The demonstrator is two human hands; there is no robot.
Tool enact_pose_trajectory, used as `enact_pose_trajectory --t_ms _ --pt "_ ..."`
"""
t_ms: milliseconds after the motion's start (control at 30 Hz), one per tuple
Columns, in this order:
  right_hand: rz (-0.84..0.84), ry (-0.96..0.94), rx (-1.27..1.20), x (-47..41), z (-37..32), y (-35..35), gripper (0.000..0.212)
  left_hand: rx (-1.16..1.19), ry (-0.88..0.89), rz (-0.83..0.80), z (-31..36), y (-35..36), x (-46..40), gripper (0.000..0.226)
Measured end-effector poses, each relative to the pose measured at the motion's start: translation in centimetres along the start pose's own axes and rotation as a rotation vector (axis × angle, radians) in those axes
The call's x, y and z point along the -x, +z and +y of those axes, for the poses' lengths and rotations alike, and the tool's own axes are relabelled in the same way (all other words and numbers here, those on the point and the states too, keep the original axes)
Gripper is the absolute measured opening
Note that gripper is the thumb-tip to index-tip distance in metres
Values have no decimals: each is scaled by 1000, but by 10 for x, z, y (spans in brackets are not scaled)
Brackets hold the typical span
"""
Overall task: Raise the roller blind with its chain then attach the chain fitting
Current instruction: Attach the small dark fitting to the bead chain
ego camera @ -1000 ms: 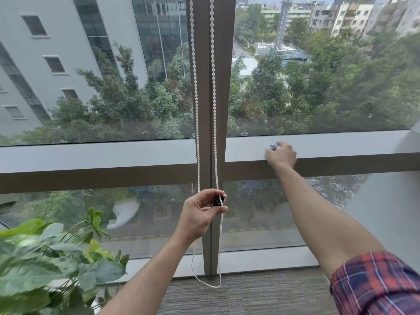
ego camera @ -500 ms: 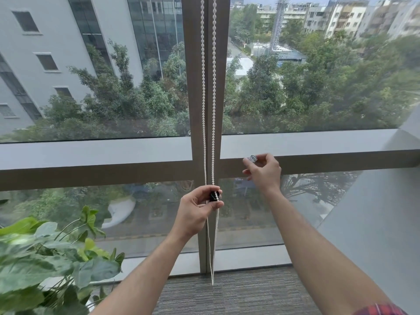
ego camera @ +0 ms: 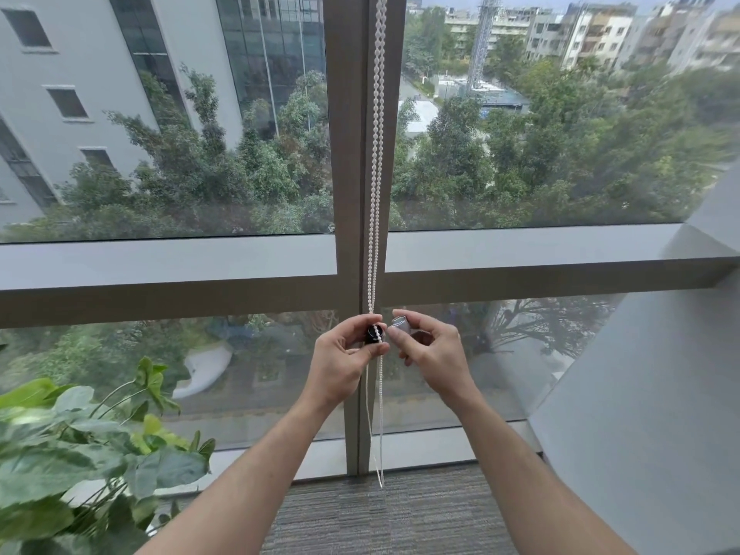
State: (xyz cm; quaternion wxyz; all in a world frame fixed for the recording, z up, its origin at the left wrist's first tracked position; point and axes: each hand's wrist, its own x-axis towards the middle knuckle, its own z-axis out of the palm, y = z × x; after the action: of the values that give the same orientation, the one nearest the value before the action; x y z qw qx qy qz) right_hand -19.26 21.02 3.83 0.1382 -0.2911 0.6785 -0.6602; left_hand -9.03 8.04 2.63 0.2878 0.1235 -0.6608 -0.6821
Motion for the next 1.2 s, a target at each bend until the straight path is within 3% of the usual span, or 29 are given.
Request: enact_pose_trajectory --t_ms 100,433,567,800,1200 --pt "-30 -39 102 4 -2 -2 43 10 1 -8 1 0 1 41" --pt "-44 -168 222 4 -20 3 12 -44 58 -64 10 -1 3 44" --pt "-48 -183 275 1 -27 8 11 -62 68 -79 14 -3 4 52" --pt "-60 -237 355 -2 -31 11 6 -64 53 -80 10 -10 1 45" --pt "-152 -474 628 4 -28 12 32 -45 60 -99 13 -10 4 46"
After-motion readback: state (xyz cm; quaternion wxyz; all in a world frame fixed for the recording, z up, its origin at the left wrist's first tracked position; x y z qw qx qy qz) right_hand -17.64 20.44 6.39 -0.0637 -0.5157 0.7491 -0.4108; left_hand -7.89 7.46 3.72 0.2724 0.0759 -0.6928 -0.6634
